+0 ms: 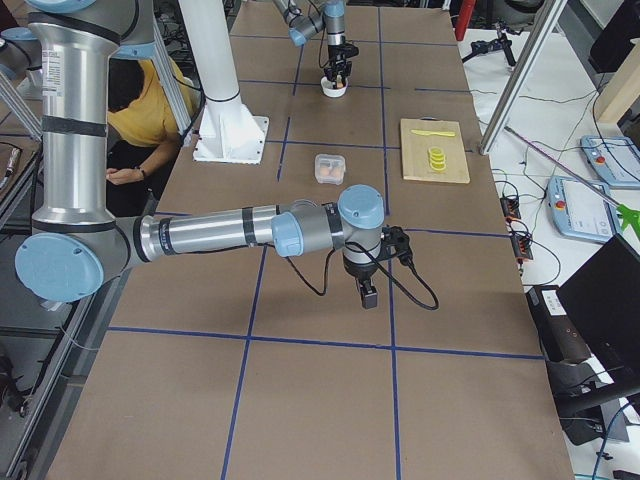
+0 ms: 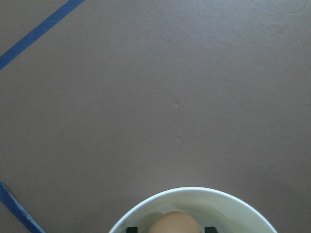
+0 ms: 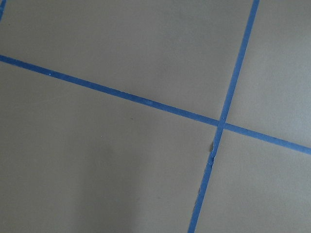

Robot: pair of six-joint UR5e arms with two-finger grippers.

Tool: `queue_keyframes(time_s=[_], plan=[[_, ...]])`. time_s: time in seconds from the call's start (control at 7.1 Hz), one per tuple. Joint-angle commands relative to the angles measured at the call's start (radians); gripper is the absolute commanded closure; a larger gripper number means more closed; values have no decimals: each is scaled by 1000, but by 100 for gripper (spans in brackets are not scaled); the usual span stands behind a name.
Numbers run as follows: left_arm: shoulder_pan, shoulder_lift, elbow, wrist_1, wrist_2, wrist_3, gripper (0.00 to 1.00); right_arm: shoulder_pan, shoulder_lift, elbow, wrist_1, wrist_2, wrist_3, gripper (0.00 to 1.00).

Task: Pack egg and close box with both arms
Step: 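Lower the left gripper into the bowl and grasp the brown egg, then lift the egg with the left gripper and carry it to the carton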

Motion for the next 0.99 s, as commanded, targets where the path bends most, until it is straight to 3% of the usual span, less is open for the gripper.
queue_keyframes(time_s=[0.0,0.14,0.28,0.42,0.56,0.85], plan=[[-9,19,-76,-6,0,5,93,0,0,3,-1,0,0,0],[-37,36,-101,-88,-9,6,91,0,0,3,1,0,2,0],[-45,50,-90,-207,-11,5,100,0,0,3,1,0,2,0],[-45,36,-87,-281,-3,6,100,0,0,3,1,0,2,0],[-36,-12,-81,-309,-3,5,100,0,0,3,-1,0,2,0],[-28,-228,11,-317,-5,-11,100,0,-2,3,-1,2,3,0]])
